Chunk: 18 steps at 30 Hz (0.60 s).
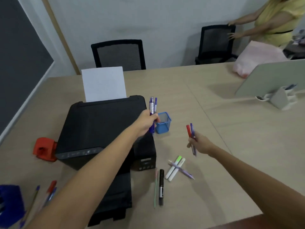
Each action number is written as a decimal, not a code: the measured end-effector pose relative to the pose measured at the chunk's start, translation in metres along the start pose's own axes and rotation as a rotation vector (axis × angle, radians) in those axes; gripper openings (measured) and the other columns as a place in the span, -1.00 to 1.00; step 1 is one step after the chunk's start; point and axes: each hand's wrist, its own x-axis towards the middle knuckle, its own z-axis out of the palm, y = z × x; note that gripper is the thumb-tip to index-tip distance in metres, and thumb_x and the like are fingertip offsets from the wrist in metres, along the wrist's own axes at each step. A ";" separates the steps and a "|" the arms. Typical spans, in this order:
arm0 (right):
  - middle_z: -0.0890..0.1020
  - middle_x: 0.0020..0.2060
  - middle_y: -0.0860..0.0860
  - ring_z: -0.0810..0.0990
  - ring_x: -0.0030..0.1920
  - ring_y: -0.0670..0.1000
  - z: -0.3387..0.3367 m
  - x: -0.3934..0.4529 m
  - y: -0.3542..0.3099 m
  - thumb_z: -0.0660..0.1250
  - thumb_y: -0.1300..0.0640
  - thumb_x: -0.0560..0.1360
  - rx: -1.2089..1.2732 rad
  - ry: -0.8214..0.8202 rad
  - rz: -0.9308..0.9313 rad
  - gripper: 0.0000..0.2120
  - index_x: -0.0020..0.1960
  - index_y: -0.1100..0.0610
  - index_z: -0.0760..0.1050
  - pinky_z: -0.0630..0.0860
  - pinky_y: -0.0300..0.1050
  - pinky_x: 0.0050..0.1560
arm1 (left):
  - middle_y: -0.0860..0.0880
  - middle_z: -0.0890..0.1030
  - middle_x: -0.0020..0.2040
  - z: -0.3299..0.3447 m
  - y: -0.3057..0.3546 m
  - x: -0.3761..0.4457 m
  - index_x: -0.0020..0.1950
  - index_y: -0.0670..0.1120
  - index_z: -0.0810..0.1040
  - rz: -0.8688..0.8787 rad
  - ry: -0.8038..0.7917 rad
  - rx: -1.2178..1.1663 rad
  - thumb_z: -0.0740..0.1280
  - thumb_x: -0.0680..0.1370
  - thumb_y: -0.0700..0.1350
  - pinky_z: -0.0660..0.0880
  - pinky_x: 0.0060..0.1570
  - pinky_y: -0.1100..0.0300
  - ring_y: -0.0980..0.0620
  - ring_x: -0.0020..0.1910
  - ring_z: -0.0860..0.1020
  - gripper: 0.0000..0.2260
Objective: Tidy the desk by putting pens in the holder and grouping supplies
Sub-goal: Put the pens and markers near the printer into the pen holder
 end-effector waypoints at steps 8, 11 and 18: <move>0.55 -0.36 0.09 0.55 -0.38 0.01 -0.038 0.118 -0.030 0.32 0.23 0.52 0.580 0.128 -0.004 -0.90 -0.04 0.28 0.47 0.59 0.01 -0.11 | -0.06 0.58 -0.06 0.066 -0.021 0.110 -0.07 -0.07 0.51 -0.119 0.486 -0.099 0.31 0.54 -0.22 0.50 -0.01 0.06 -0.02 -0.05 0.54 -0.94; 0.64 -0.29 0.14 0.67 -0.28 0.08 -0.028 0.145 -0.041 0.38 0.23 0.46 0.640 0.107 0.029 -0.83 -0.03 0.33 0.53 0.65 0.06 0.00 | -0.04 0.60 -0.04 0.071 -0.031 0.129 0.08 -0.15 0.57 -0.109 0.613 -0.162 0.35 0.53 -0.22 0.48 -0.04 0.14 0.00 -0.03 0.56 -0.86; 0.72 -0.18 0.23 0.67 -0.15 0.16 0.000 0.191 -0.048 0.39 0.21 0.38 0.251 0.036 -0.036 -0.92 -0.29 0.18 0.57 0.55 -0.06 -0.14 | -0.07 0.61 -0.04 0.075 -0.059 0.170 -0.04 -0.13 0.55 -0.213 0.687 -0.165 0.34 0.48 -0.39 0.53 0.15 0.06 -0.04 -0.01 0.58 -0.82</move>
